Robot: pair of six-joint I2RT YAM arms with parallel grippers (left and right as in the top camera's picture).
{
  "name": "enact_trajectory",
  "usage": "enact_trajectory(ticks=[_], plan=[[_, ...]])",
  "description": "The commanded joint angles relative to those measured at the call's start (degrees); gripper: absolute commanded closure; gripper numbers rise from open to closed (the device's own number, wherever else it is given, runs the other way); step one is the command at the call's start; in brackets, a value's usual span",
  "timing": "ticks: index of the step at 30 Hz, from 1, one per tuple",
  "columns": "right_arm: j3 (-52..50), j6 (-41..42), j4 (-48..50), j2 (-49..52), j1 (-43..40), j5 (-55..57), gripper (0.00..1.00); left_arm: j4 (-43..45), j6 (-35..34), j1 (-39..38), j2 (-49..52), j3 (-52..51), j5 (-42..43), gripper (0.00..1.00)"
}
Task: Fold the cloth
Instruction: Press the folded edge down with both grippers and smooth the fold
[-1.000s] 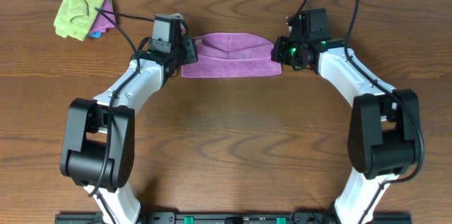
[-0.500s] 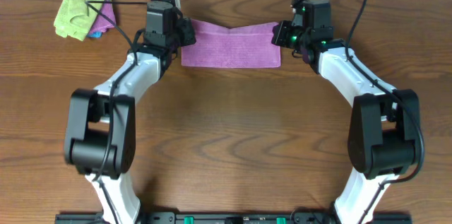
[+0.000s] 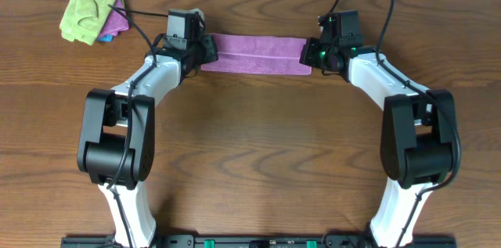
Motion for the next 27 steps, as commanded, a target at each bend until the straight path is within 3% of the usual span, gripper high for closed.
enact_trajectory(ticks=[1,11,13,15,18,21,27], plan=[[0.94,0.37,-0.66,-0.07,-0.63,-0.44,0.98,-1.88,1.22,0.42,-0.11,1.25,0.20,0.94],[0.94,0.35,-2.23,-0.07,-0.63,-0.44,0.98,-6.78,1.22,0.42,-0.13,1.25,-0.26,0.94],[0.94,0.37,-2.38,-0.07,-0.63,-0.50,0.72,-6.95,1.22,0.42,-0.13,1.25,-0.22,0.94],[0.94,0.35,-3.08,-0.17,-0.70,-0.52,0.53,-7.17,1.25,0.42,-0.28,1.27,0.04,0.88],[0.96,0.35,-3.50,-0.61,-1.27,-2.54,0.47,-7.26,1.70,0.42,-1.18,1.55,0.04,0.59],[1.18,0.35,-3.52,-1.55,-2.36,-3.67,0.45,-7.23,3.19,0.42,-3.48,1.75,-0.24,0.46],[1.57,0.33,-3.63,-5.68,-3.87,-4.96,0.45,-7.19,4.50,0.42,-8.20,1.75,-0.35,0.42]])
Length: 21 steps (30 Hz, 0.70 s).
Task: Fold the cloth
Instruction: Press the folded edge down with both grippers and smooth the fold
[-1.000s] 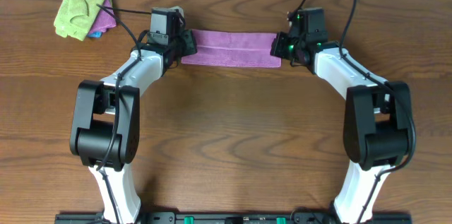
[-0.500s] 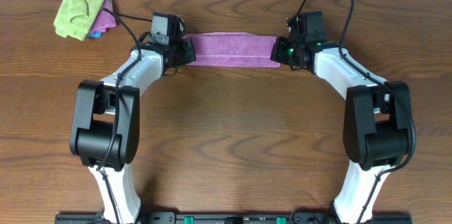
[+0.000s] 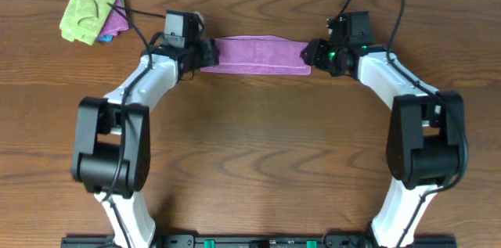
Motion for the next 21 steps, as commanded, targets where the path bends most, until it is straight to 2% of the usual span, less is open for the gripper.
enact_trajectory(ticks=[1,3,4,5,6,7,8,10,13,14,15,17,20,21], plan=[[1.55,-0.04,0.00,-5.05,-0.63,-1.44,0.45,0.07,1.81,0.42,-3.85,1.64,-0.22,0.41],[1.55,-1.27,0.33,-6.34,-0.59,-1.44,0.46,0.09,2.64,0.33,-4.37,1.64,-0.22,0.43],[1.55,-1.44,0.52,-6.69,-0.48,-1.44,0.50,0.26,2.95,0.28,-4.37,1.64,-0.20,0.48],[1.55,-1.40,0.61,-6.78,-0.39,-1.53,0.62,0.42,2.93,0.17,-4.13,1.64,-0.20,0.58],[1.55,-1.40,0.50,-6.80,-0.31,-1.70,0.87,0.79,2.93,0.04,-3.87,1.62,-0.20,0.75],[1.55,-1.42,-0.11,-6.78,-0.15,-1.64,0.98,1.46,2.93,-0.13,-3.52,1.62,-0.20,0.87],[1.55,-1.42,-0.37,-6.78,-0.07,-1.53,0.99,2.05,2.93,-0.31,-3.26,1.62,-0.24,0.94],[1.55,-1.42,-0.55,-6.78,0.00,-1.33,0.99,3.54,2.95,-0.50,-2.45,1.62,-0.35,0.94],[1.55,-1.42,-1.07,-6.78,-0.11,-1.42,0.99,4.39,2.93,-0.76,-0.55,1.62,-0.22,0.95],[1.55,-1.44,-2.05,-6.78,-0.13,-1.42,0.76,4.24,2.93,-0.96,0.42,1.62,-0.11,0.94],[1.55,-2.01,-2.75,-6.78,-0.15,-1.46,0.58,4.22,2.95,-1.20,1.03,1.62,0.04,0.94],[1.55,-3.19,-4.04,-6.78,-0.15,-1.51,0.44,4.37,2.95,-1.66,2.01,1.62,0.09,0.94],[1.53,-4.24,-6.43,-6.75,-0.52,-1.49,0.41,4.63,3.21,-2.34,3.06,1.62,-0.24,0.94],[1.53,-4.26,-7.06,-6.75,-0.63,-1.66,0.46,4.87,3.19,-2.45,3.50,1.62,-0.22,0.94]])
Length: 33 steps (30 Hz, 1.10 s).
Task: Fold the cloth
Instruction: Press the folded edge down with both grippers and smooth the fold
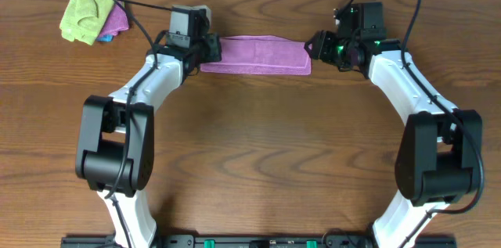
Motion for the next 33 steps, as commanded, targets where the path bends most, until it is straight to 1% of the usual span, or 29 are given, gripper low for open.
enact_trajectory(ticks=[1,2,3,5,8,10,12,15,18,21,24,33], plan=[[0.55,-1.62,-0.79,-0.52,-0.37,-1.05,0.63,0.76,1.05,-0.42,1.46,0.90,-0.22,0.94],[0.55,-1.79,-0.57,-0.52,-0.35,-1.70,0.85,0.87,1.05,-0.42,1.75,0.90,-0.22,0.94],[0.55,-1.79,-0.17,-0.52,-0.17,-2.34,0.99,1.11,1.07,-0.42,1.99,0.90,-0.24,0.94],[0.55,-1.79,1.27,-0.52,0.44,-3.26,0.99,1.73,1.07,-0.42,2.43,0.90,-0.24,0.94],[0.55,-4.81,4.68,-0.50,2.71,-1.25,0.99,2.10,1.07,-0.42,2.78,0.90,-1.44,0.94],[0.55,-5.95,5.73,-0.50,4.81,5.92,0.98,2.14,1.07,-0.59,2.86,0.90,-3.37,0.94],[0.57,-7.39,5.97,-0.13,7.17,13.84,0.98,2.40,2.47,-0.76,2.89,0.90,-4.00,0.94],[0.57,-7.98,6.25,1.33,8.98,18.27,0.98,2.40,3.74,-1.20,2.89,0.90,-6.78,0.95],[0.55,-7.19,6.78,3.48,9.14,18.32,0.98,3.21,4.37,-1.77,2.99,0.90,-9.62,0.95],[0.55,-6.62,8.35,5.11,9.09,18.29,0.98,5.20,6.73,-2.27,3.72,0.90,-9.53,0.94],[0.57,-6.60,10.45,6.14,9.25,18.29,0.98,7.15,7.08,-2.49,5.27,0.90,-9.53,0.95],[0.55,-4.42,10.58,12.61,9.42,18.25,0.98,6.34,7.08,-2.51,8.33,0.90,-10.80,0.94]])
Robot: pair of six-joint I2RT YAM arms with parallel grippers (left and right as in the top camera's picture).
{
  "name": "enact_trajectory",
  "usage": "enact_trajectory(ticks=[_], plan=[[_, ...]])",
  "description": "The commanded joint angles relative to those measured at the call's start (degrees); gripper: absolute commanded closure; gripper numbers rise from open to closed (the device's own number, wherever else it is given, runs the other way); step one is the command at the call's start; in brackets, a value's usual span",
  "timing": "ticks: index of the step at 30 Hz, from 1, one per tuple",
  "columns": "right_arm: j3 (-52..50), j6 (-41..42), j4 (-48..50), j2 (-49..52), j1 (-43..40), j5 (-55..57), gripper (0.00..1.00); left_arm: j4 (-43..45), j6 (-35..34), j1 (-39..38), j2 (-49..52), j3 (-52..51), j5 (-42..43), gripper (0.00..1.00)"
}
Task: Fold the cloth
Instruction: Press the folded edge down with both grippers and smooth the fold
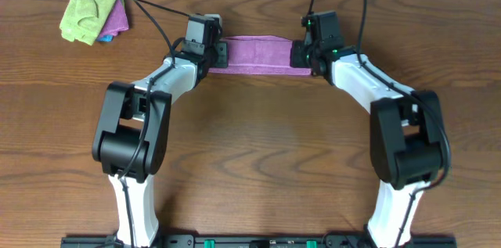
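The purple cloth (258,54) lies as a long folded strip on the wooden table (250,146), near the far edge. My left gripper (221,52) sits over the strip's left end and hides it. At the opposite end my right gripper (300,54) covers the right edge. From overhead both sets of fingers are dark and foreshortened, so I cannot make out whether either pair is open or shut on the fabric.
A pile of cloths (92,9), green over purple and blue, lies at the far left corner. Black cables loop from both wrists over the back of the table.
The right gripper was off the cloth's right end and is now back over it. The left gripper has shifted right, from the strip's left edge to a spot over that end. The cloth has stayed put.
Both grippers stood at the two ends of the purple strip, which lay slightly askew. Then the strip lay a little farther back and straighter. After that the right gripper was off to the right of it. Now both grippers sit over its ends, closer together.
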Motion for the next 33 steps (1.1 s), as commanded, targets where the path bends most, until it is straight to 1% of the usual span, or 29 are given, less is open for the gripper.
enact_trajectory(ticks=[1,6,9,15,20,23,28,33], plan=[[0.55,1.90,-0.04,3.28,0.17,0.70,0.98,-0.63,1.29,0.02,1.64,0.90,-2.05,0.94],[0.55,2.43,-2.03,4.76,0.55,0.33,0.99,-3.06,1.27,0.02,3.02,0.90,-2.01,0.94],[0.55,2.12,-4.92,4.76,0.76,0.28,0.98,-7.28,1.27,0.02,3.04,0.90,-2.01,0.94],[0.55,2.16,-13.77,4.74,0.74,-0.55,0.99,-16.63,1.25,0.02,3.02,0.90,-2.01,0.95],[0.55,2.19,-17.46,4.33,0.74,-0.55,0.99,-24.48,1.20,-0.02,2.95,0.90,-1.99,0.94],[0.55,2.19,-17.25,3.98,0.74,-0.55,0.99,-25.18,1.20,-0.09,2.93,0.90,-1.99,0.94],[1.11,2.19,-16.50,2.49,0.74,-0.57,0.99,-22.36,1.20,-0.09,1.86,1.16,-1.77,0.94],[1.62,1.40,-17.03,-2.73,0.74,-2.99,0.99,-20.68,1.20,-0.09,-0.28,1.18,-1.84,0.94]])
